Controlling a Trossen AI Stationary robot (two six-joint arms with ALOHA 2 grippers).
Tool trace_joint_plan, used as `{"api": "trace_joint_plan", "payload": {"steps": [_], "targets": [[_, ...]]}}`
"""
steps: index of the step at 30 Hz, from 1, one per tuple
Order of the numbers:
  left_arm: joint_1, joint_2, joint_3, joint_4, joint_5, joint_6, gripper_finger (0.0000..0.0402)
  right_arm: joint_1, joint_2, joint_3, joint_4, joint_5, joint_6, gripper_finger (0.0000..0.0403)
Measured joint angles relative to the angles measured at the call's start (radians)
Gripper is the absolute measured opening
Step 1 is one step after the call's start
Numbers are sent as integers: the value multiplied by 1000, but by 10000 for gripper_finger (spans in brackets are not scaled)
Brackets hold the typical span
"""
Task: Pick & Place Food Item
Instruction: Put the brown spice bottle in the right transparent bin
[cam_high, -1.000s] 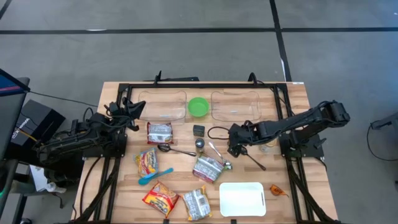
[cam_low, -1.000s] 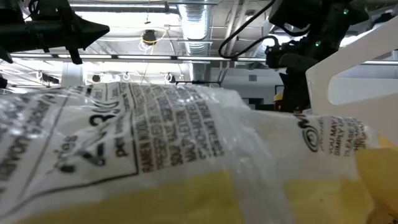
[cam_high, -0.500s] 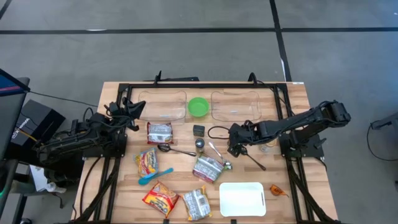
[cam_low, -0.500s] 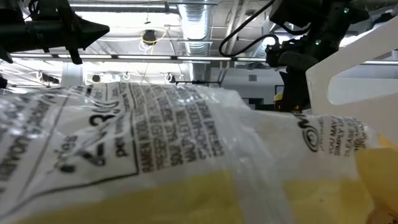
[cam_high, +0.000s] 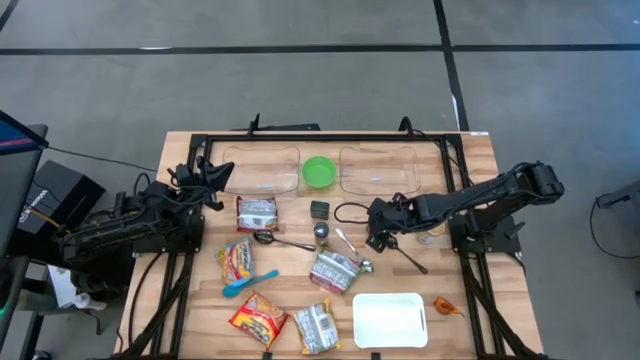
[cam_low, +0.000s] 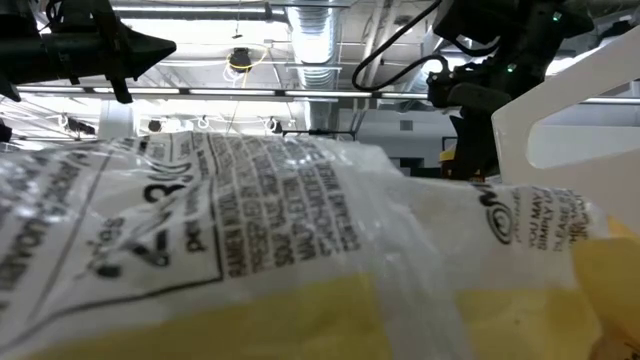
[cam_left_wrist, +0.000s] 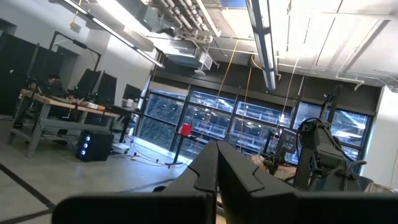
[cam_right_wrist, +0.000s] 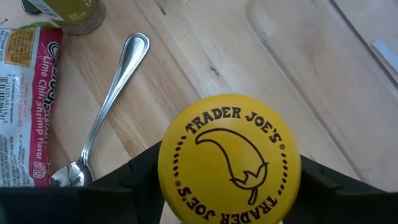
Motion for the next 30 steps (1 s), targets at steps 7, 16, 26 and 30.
{"api": "trace_joint_plan", "payload": {"steps": [7,16,26,30], "targets": [[0,0,0,0,0,0,0,0,0,0,3,2,-2,207],[0,0,0,0,0,0,0,0,0,0,3,2,-2,208],[0,0,0,0,0,0,0,0,0,0,4,0,-23,208],[0,0,0,0,0,0,0,7,1,38,-21,-8,-43,208]]}}
